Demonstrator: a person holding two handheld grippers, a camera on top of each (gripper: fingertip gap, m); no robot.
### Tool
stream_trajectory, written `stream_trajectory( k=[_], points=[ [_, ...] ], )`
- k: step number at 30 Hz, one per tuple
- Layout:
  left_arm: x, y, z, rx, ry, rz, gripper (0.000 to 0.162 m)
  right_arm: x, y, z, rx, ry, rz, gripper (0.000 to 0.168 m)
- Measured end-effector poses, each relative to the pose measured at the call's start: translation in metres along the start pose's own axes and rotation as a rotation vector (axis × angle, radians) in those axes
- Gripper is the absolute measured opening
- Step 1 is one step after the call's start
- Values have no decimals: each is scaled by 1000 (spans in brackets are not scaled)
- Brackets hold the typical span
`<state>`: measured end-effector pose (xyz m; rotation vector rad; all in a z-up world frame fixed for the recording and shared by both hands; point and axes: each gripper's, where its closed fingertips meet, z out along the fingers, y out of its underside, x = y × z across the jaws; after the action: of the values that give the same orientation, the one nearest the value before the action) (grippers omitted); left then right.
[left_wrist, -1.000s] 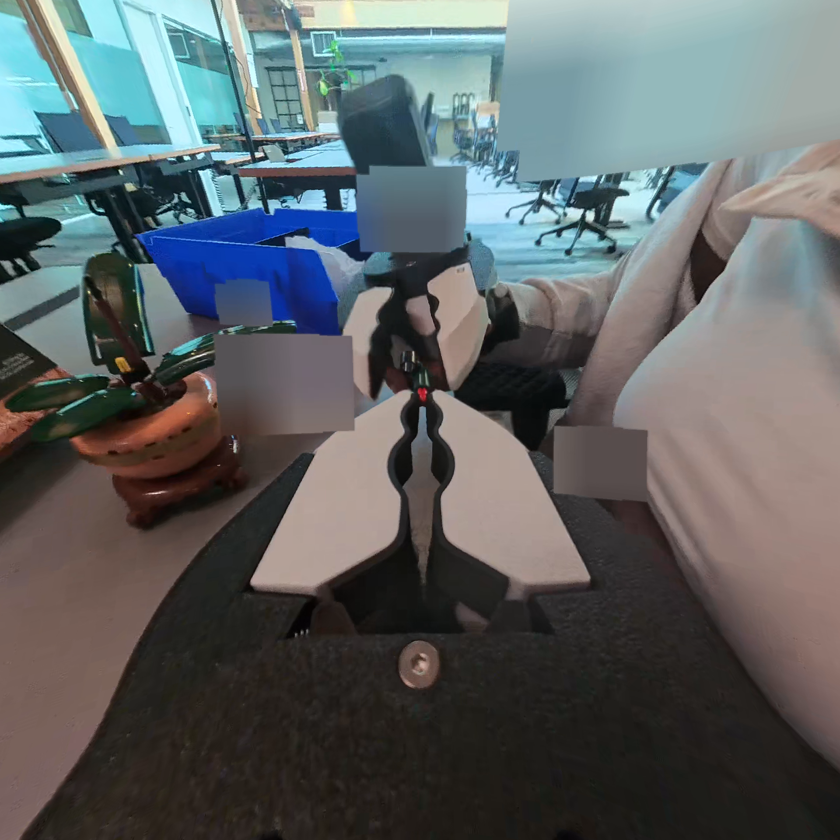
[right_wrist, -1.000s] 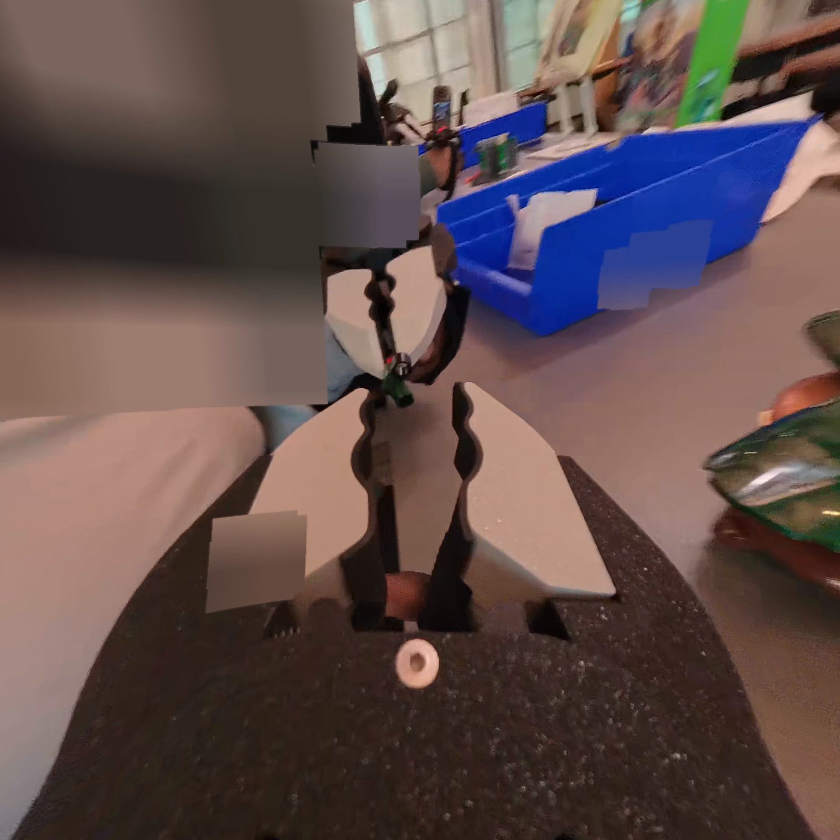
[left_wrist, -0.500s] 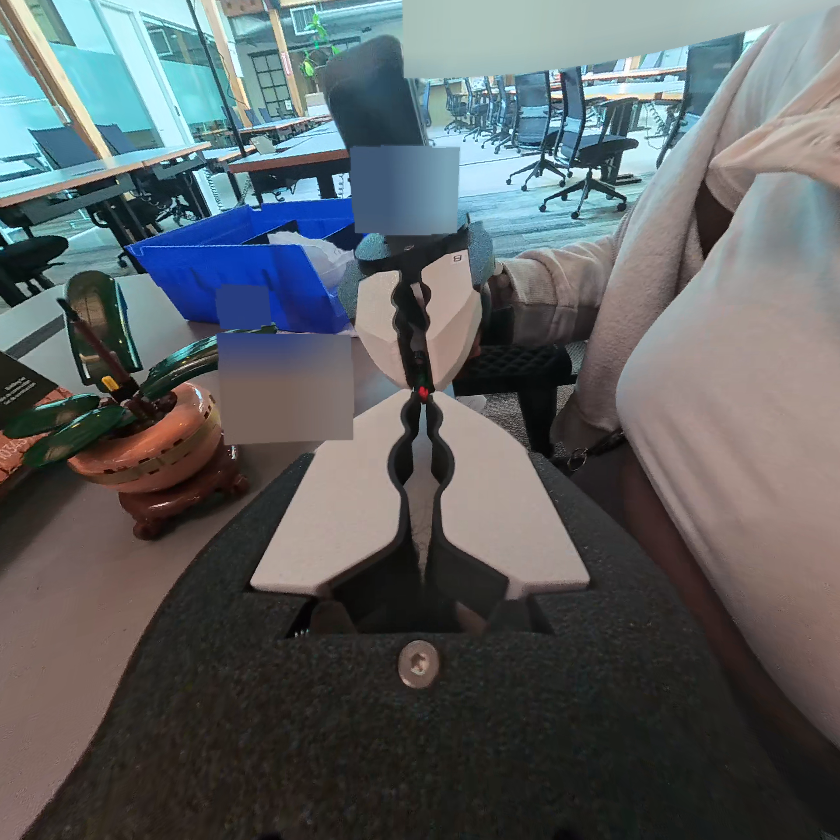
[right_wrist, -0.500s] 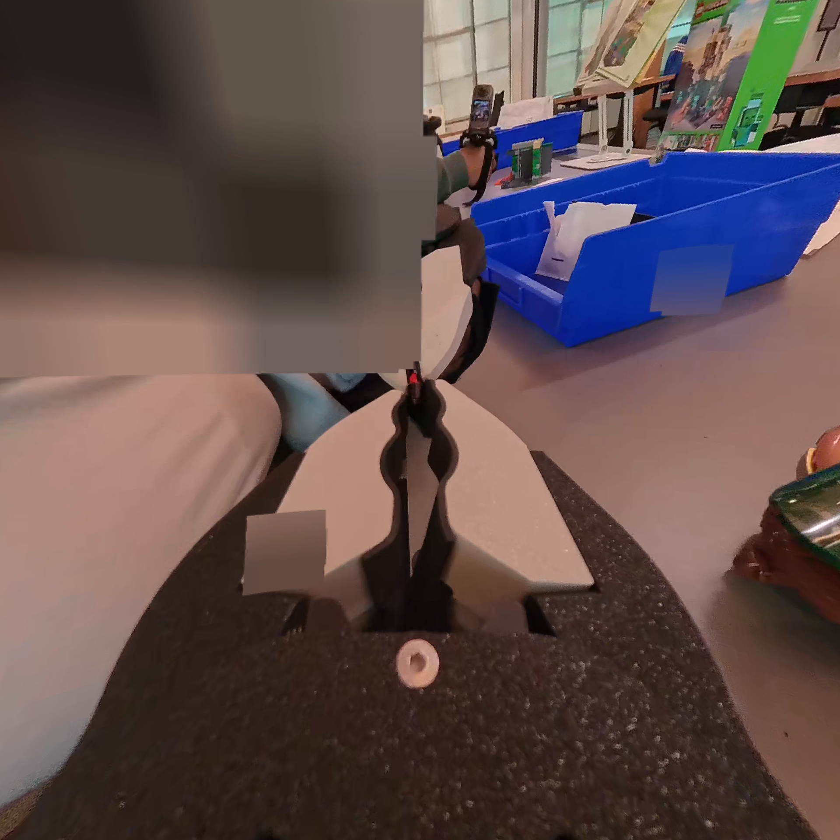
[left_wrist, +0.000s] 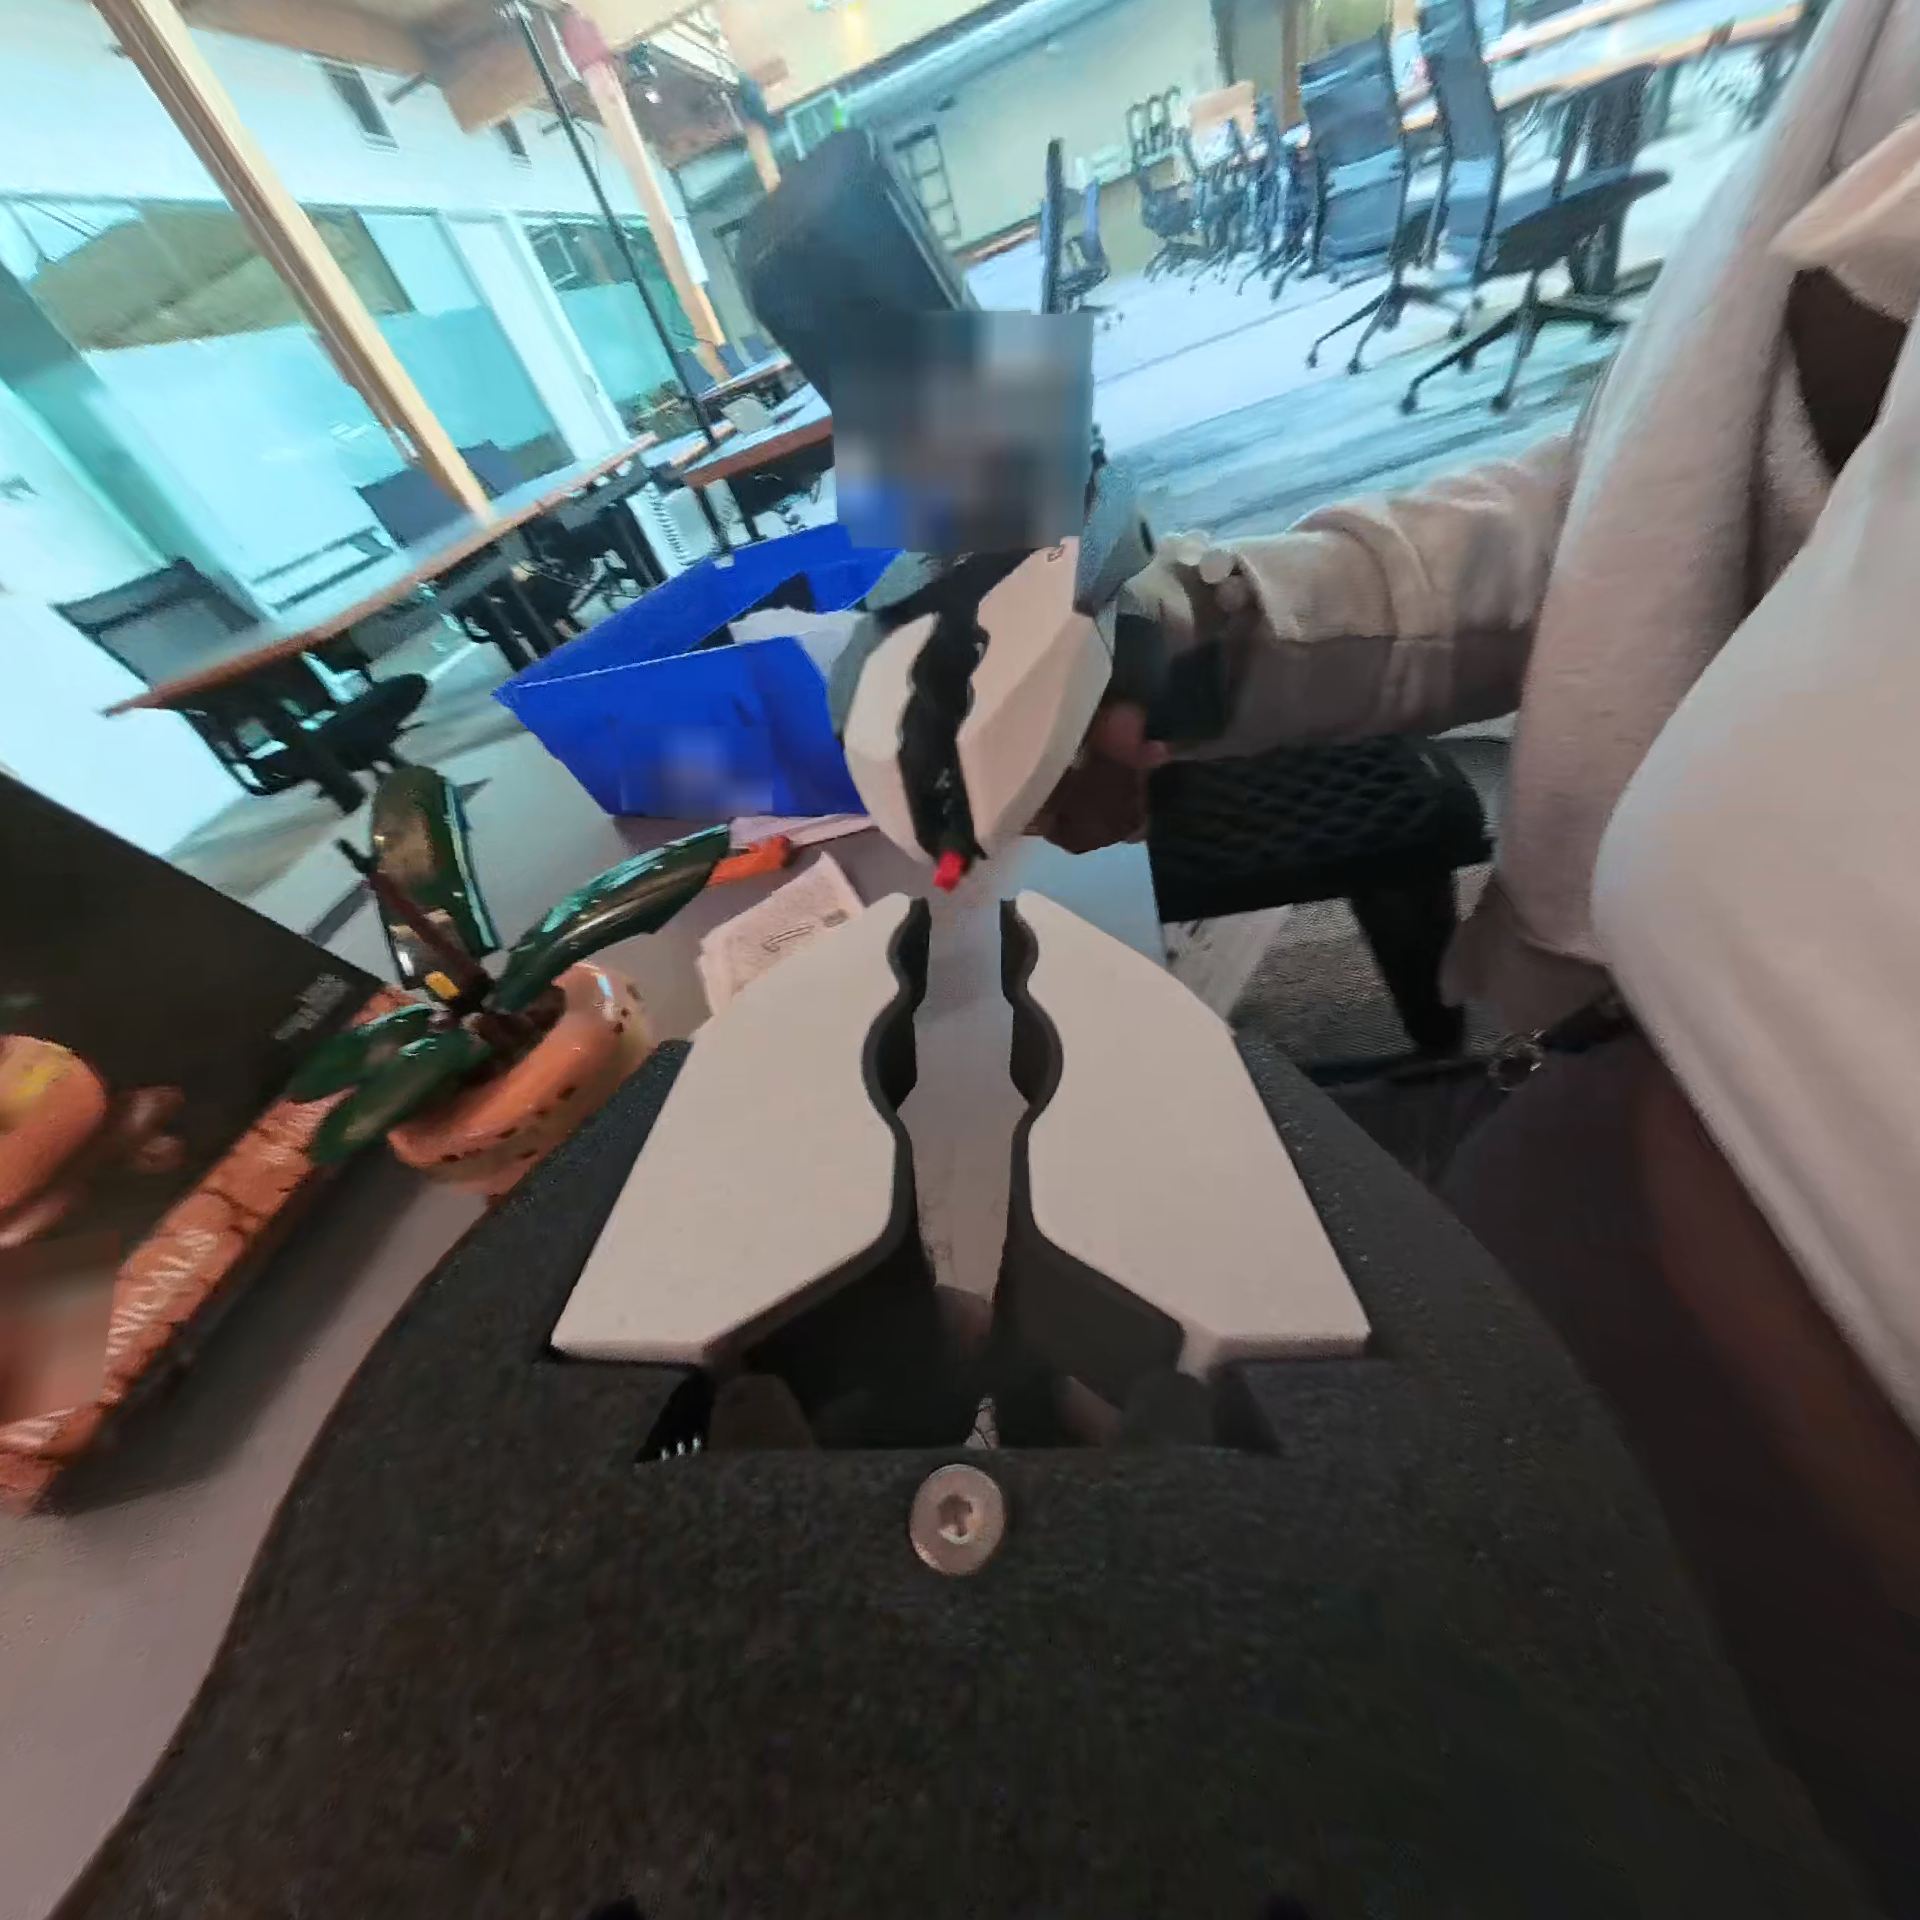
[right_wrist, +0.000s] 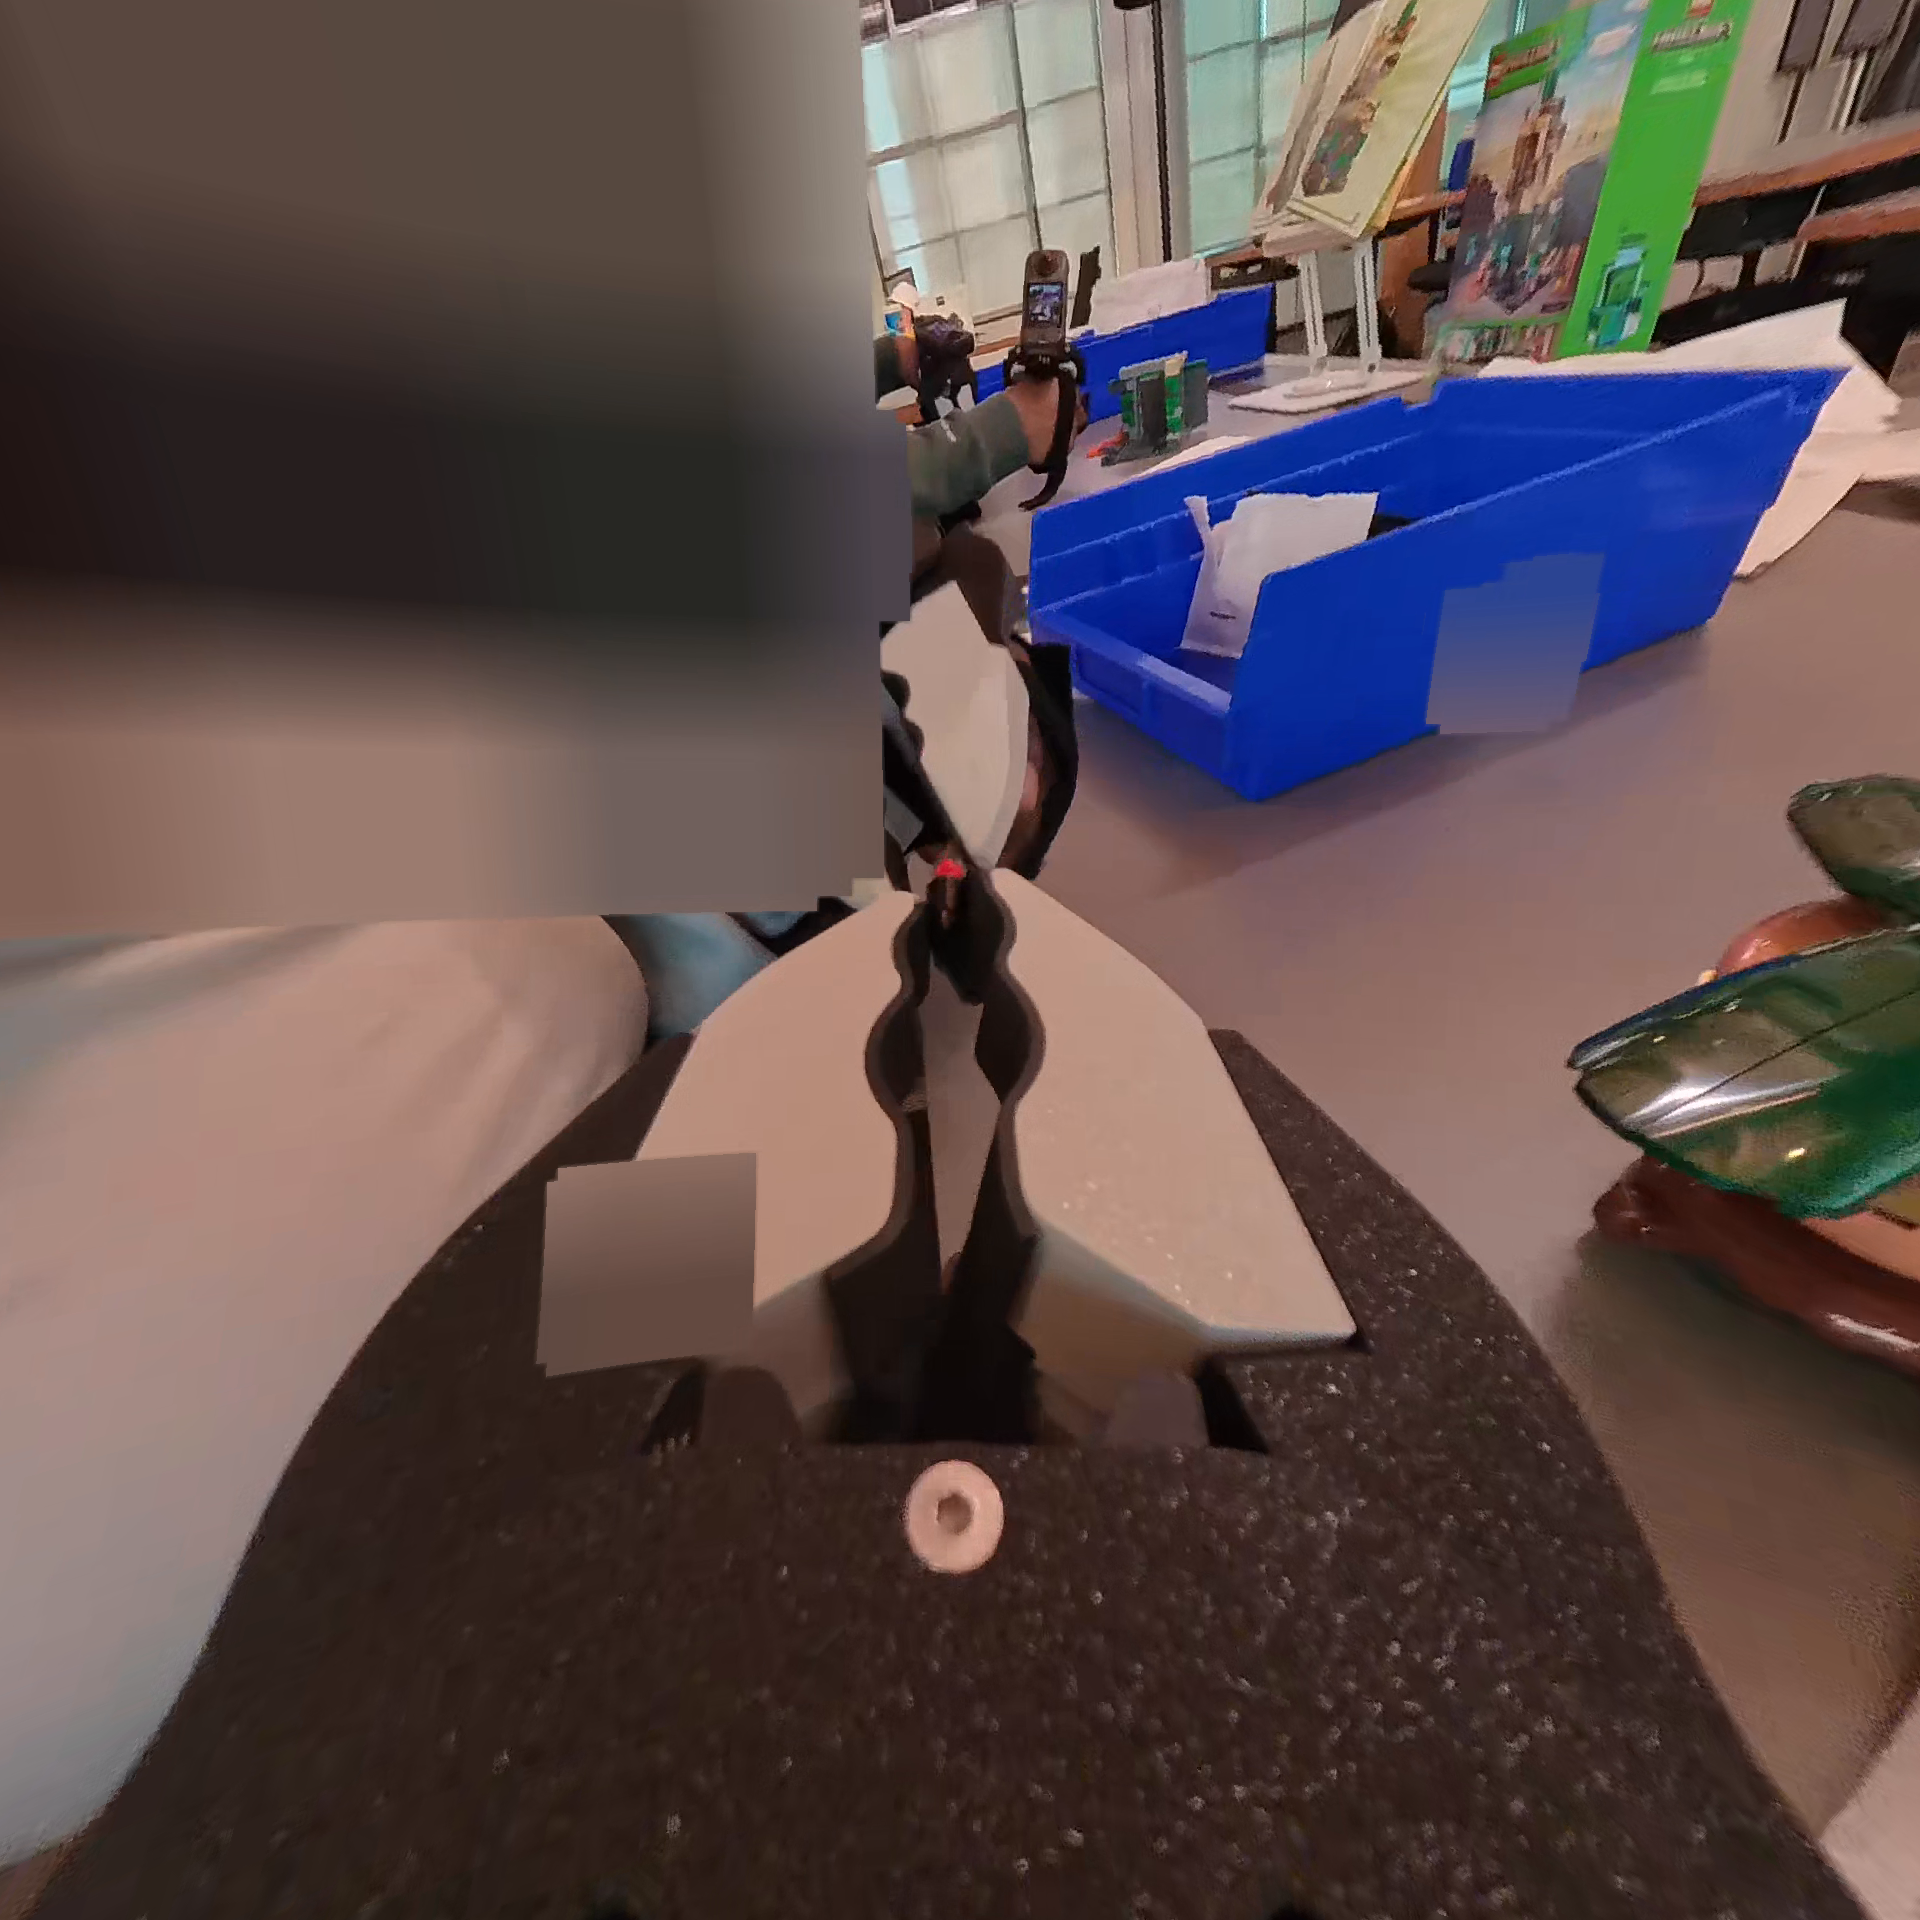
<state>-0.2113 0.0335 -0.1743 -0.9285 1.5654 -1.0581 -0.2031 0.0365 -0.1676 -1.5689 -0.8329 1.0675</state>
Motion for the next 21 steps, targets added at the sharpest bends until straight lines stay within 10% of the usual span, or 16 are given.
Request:
stream_trajectory(
  k=[1,18,21],
  points=[
    [-2,1,0,-15,-22,32,13,-2,2,1,-1,-12,25,5],
    [9,10,-2,-49,-27,258,1,-10,19,8,-105,-44,56,6],
    [-27,0,-58,43,-156,136,0,27,1,-51,-9,141,65,6]
  ],
)
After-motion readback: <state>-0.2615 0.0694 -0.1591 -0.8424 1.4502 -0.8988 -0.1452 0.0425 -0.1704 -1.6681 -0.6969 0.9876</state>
